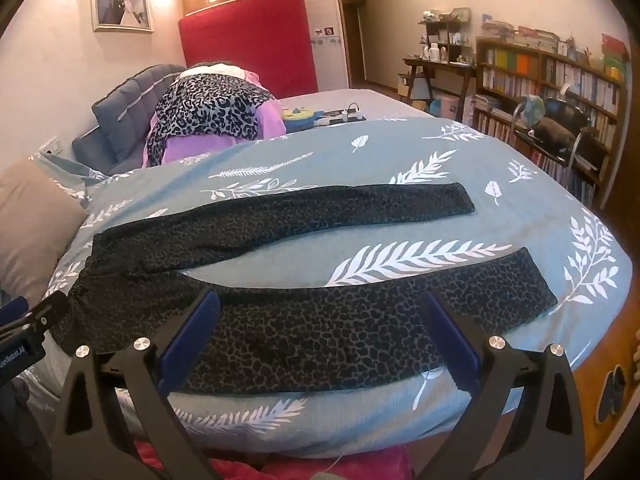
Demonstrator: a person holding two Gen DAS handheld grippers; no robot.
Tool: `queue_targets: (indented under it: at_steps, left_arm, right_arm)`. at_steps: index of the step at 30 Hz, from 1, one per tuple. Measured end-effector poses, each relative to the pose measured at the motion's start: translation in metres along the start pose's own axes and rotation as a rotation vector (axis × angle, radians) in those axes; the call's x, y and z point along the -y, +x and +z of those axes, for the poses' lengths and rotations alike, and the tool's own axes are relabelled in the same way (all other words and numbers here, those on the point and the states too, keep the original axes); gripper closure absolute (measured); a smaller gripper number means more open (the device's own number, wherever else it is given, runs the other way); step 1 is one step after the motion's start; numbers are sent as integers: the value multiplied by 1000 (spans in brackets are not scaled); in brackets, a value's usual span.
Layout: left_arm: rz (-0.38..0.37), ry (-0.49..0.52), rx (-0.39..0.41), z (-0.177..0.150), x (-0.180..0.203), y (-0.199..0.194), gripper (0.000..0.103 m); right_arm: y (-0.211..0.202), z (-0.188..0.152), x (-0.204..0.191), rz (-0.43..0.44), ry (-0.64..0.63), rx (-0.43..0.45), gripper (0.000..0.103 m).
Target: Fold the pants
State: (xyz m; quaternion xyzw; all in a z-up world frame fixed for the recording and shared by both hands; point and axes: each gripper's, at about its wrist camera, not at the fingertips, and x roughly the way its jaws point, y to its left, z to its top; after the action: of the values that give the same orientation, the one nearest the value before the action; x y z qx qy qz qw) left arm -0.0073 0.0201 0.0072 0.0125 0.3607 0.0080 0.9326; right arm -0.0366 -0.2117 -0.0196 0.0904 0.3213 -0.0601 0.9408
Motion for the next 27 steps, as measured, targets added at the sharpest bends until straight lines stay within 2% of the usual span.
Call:
queue_targets:
  at_steps: [8,27]
  left_arm:
    - [11,-37,-50,-1,-9,12,5]
    - [-2,-46,-83,-7,-13,25,5]
  right_arm:
    - [6,-1,2,-8,1,-17,2]
    - [10,-4,1,-6,4,-27,2]
